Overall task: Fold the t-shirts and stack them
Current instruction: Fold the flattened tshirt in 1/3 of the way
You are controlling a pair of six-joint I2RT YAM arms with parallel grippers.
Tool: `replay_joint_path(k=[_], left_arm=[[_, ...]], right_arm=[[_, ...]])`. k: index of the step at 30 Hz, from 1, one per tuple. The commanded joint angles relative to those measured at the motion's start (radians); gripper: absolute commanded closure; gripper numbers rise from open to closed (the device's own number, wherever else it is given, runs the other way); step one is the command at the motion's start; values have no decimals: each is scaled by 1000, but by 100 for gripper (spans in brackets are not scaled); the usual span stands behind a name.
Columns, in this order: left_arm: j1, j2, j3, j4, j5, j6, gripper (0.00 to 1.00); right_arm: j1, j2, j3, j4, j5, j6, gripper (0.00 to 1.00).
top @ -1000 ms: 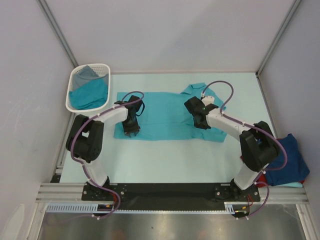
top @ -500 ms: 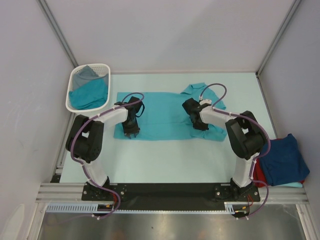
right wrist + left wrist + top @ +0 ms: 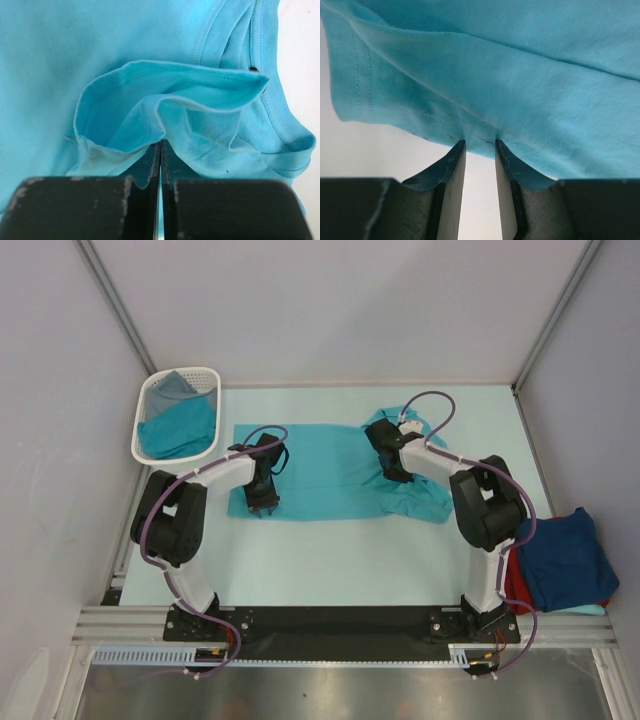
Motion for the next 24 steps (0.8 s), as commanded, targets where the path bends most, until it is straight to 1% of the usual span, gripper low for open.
replay_joint_path(k=[1, 8, 12, 17, 18, 19, 21, 22, 24], left_arm=[[-4, -20, -2, 9, 17, 15, 65], [-4, -22, -8, 6, 15, 22, 65], [-4, -22, -13, 4, 17, 20, 66], [-4, -33, -18, 4, 12, 22, 65], [-4, -36, -19, 4, 14, 17, 65], [-4, -37, -22, 10, 14, 17, 65], [-5, -39, -22, 10, 17, 12, 65], [-5, -40, -22, 10, 18, 12, 65], [-8, -51, -22, 10, 14, 9, 66]], right_arm=[[-21, 30, 18, 19, 18, -3, 100], [-60, 126, 119, 39, 5, -21, 100], [-70, 185, 219, 17, -1, -35, 100], [-61, 162, 219, 23, -8, -43, 100], [-58, 135, 212, 23, -6, -41, 98], [-57, 112, 172, 45, -8, -49, 86], [-41, 64, 127, 74, 5, -58, 72], [-40, 18, 112, 86, 8, -61, 59], [-29, -17, 92, 80, 9, -63, 52]])
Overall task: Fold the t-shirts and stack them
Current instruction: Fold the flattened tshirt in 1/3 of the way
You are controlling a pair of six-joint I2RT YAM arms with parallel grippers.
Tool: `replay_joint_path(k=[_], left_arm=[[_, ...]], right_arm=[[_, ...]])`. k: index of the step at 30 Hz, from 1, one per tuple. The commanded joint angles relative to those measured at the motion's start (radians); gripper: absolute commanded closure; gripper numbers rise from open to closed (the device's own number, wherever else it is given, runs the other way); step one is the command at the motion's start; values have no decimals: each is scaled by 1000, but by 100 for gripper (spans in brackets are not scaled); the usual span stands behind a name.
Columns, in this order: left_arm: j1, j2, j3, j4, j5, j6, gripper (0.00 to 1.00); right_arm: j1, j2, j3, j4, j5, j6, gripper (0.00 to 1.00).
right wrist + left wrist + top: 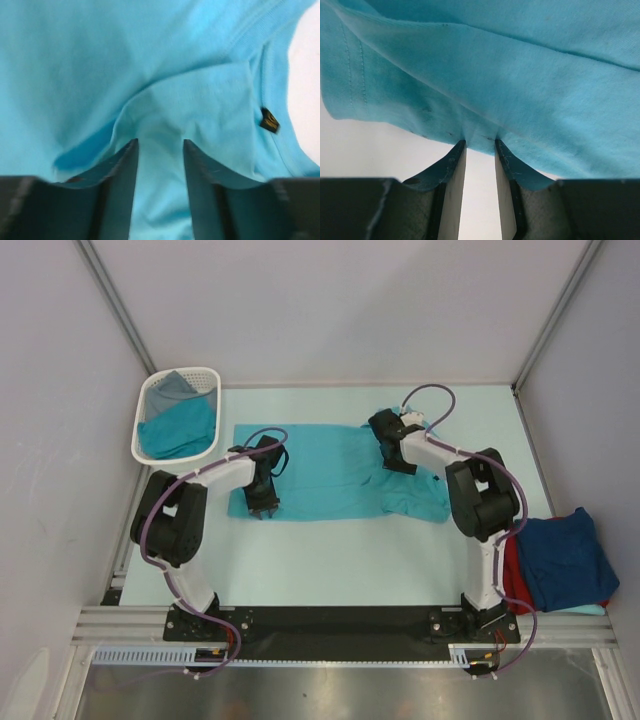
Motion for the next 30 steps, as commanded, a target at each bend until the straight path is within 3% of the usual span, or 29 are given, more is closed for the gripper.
replay_joint_path(k=[1, 6, 18, 30], left_arm=[[-10, -55, -9, 13, -5, 7, 66], [-13, -90, -1, 19, -25, -7, 65], [-13, -96, -3, 16, -37, -23, 65], [-13, -87, -20, 13, -20, -24, 65]], right_arm=[[28, -166, -36, 35, 23, -15, 48], [60, -217, -54, 42, 13, -28, 47], [80, -137, -85, 84, -66, -26, 60], [47, -7, 9, 36, -163, -34, 57]])
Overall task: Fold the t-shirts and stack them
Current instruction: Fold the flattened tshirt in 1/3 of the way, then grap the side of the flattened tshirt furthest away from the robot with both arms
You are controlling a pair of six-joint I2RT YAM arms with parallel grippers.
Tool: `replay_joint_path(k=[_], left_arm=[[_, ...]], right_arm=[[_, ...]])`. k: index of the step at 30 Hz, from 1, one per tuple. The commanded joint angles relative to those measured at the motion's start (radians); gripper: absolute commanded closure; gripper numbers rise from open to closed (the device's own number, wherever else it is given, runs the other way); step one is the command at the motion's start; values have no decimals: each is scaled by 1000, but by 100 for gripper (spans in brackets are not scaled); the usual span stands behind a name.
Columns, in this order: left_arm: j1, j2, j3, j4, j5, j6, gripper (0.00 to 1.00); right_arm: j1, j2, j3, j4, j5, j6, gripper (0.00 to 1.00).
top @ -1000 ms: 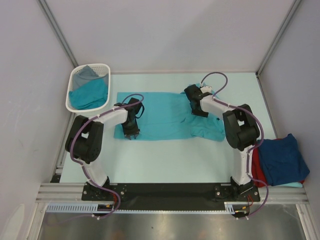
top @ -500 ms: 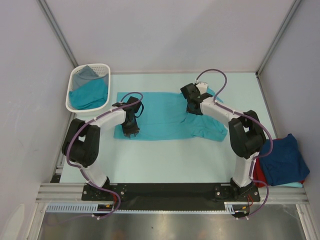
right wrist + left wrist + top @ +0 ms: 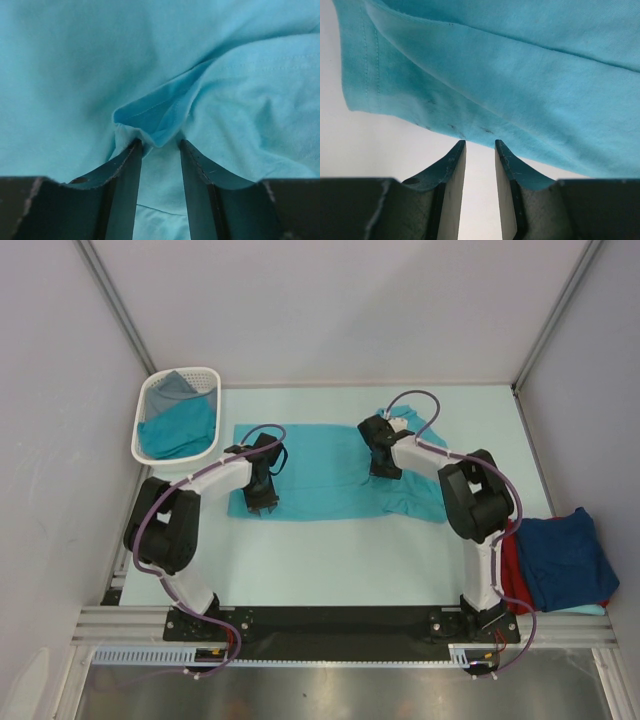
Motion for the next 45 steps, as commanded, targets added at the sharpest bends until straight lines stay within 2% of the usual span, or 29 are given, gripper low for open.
replay_joint_path(k=[1, 7, 12, 16, 22, 29, 33, 40, 45], left_arm=[[-7, -29, -10, 11, 1, -13, 65], [-6, -29, -21, 8, -1, -13, 66], [-10, -127, -16, 23, -48, -24, 66], [-10, -176, 34, 43, -87, 5, 64], [-9, -83, 201, 9, -108, 59, 63], [23, 128, 476, -49, -142, 119, 65], [71, 223, 570, 1, -65, 137, 63], [109, 393, 900, -57, -84, 191, 59], [137, 474, 1041, -84, -88, 232, 56]], right_arm=[[-21, 34, 69, -19, -50, -13, 57], [-21, 19, 70, -34, -35, -9, 56], [11, -217, -52, 111, 103, -44, 52], [-3, -271, 9, 120, 92, -82, 50], [-26, -176, 196, 43, 86, -131, 49], [-153, -43, 358, -8, 5, -101, 51], [-190, 60, 469, -51, 0, -96, 52], [-201, 205, 616, -82, -27, -139, 51], [-213, 298, 714, -97, -61, -131, 53]])
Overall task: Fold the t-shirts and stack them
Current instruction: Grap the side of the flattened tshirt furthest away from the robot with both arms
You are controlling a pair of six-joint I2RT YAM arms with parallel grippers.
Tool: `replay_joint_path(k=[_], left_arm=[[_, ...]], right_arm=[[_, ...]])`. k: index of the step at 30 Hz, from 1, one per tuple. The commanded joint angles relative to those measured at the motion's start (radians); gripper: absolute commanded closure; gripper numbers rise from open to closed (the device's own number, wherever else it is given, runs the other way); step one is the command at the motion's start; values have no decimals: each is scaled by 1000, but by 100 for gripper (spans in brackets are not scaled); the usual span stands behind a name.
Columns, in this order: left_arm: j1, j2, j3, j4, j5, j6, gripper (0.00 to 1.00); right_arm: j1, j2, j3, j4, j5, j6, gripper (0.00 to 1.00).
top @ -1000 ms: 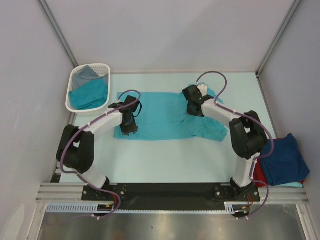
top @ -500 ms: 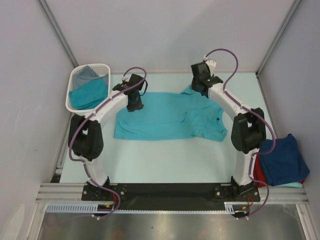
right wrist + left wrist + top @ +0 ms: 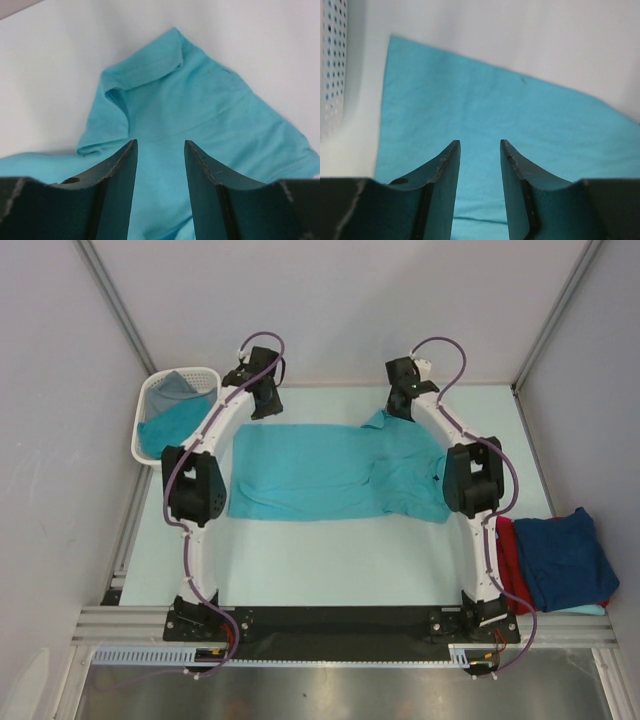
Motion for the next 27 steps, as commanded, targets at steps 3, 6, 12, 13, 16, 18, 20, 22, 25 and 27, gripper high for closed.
replay_joint_path(k=[3, 6, 12, 13, 16, 18, 20, 22, 25, 27], left_arm=[[41, 65, 126, -32, 1, 47, 56], [52, 76, 130, -32, 4, 45, 56], [52, 63, 90, -31, -12, 39, 56], [52, 59, 75, -28, -15, 39, 56], [55, 56, 63, -24, -25, 48, 56], [57, 54, 55, -21, -24, 48, 56], [58, 53, 41, -20, -22, 48, 56], [57, 54, 31, -15, -19, 47, 56], [57, 65, 34, -12, -9, 47, 56], [57, 73, 38, -12, -6, 44, 56]], right_arm=[[-14, 106, 168, -8, -72, -12, 54], [-20, 169, 249, -5, -117, -15, 54], [-20, 283, 420, -2, -181, -26, 54], [-20, 306, 430, 2, -180, -28, 54], [-23, 341, 467, 11, -186, -28, 53], [-25, 355, 478, 18, -192, -25, 53], [-25, 372, 484, 18, -203, -20, 53], [-20, 378, 481, 16, -209, -17, 53], [-19, 392, 480, 18, -212, -17, 53], [-22, 400, 480, 19, -212, -17, 53]])
